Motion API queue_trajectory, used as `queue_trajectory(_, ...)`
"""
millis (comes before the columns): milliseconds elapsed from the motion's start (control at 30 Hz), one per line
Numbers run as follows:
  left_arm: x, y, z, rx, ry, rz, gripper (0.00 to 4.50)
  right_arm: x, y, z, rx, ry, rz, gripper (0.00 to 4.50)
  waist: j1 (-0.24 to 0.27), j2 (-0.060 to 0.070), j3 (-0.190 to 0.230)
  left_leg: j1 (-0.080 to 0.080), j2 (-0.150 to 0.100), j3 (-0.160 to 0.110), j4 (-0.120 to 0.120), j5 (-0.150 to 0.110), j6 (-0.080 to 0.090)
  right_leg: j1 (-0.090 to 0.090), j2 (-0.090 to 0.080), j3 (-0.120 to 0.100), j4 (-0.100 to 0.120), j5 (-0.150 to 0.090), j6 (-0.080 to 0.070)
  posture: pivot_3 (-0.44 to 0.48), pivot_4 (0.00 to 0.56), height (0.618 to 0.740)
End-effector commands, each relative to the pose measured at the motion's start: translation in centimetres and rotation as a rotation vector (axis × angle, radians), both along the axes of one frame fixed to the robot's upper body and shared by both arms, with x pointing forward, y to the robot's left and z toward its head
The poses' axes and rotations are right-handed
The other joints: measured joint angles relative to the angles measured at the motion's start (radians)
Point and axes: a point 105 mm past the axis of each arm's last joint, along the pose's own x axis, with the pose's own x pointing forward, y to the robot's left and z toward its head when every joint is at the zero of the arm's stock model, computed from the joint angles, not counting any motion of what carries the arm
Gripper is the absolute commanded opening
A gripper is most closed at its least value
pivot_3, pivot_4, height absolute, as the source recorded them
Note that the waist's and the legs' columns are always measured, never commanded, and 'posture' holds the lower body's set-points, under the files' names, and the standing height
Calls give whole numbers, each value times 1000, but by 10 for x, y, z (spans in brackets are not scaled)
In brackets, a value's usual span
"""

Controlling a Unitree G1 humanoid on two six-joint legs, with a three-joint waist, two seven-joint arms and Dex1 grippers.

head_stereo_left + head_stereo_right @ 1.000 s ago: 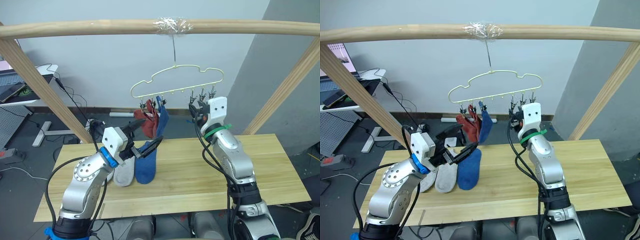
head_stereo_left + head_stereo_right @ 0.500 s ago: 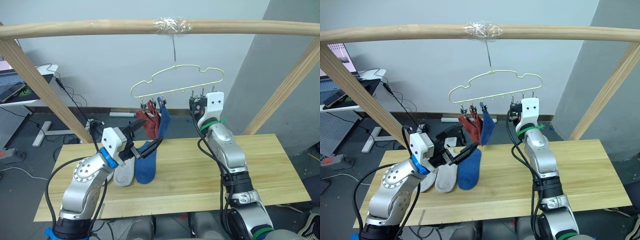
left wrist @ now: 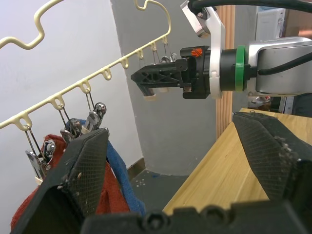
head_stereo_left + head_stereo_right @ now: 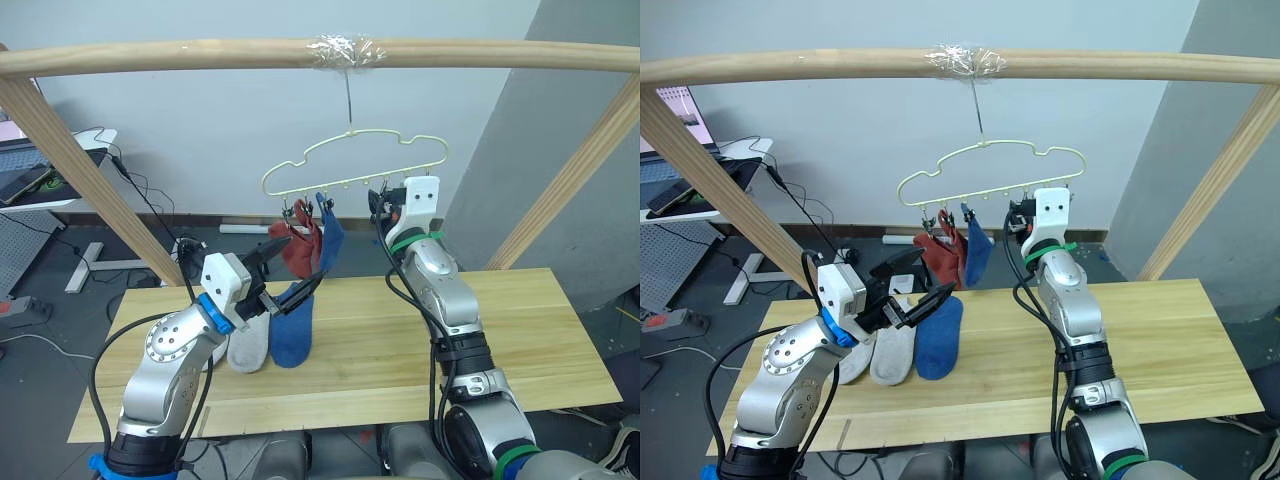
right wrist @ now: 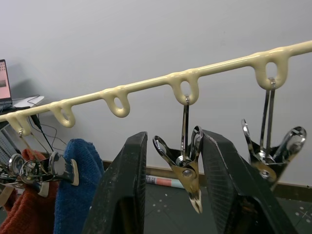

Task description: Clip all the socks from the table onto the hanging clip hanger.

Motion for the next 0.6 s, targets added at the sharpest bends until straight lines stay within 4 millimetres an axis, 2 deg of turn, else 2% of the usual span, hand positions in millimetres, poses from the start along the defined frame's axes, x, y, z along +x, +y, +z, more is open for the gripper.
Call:
queue_trajectory(33,-2,2,13,-9,-61,6,4500,1,1,19,21,-69,11,1687,0,0,0,0,0,0,0,0,0,0,0,0,0,0,0,-35,104,740)
queue_trajectory(500,-3,0,19,-60,-62,14,4500,5,4,23,16,-82,21,1687,0,0,0,0,0,0,0,0,0,0,0,0,0,0,0,-28,111,740)
queue_trajectory(600,-5,-3,26,-108,-75,-6,4500,5,4,23,16,-81,22,1687,0,0,0,0,0,0,0,0,0,0,0,0,0,0,0,-30,114,740)
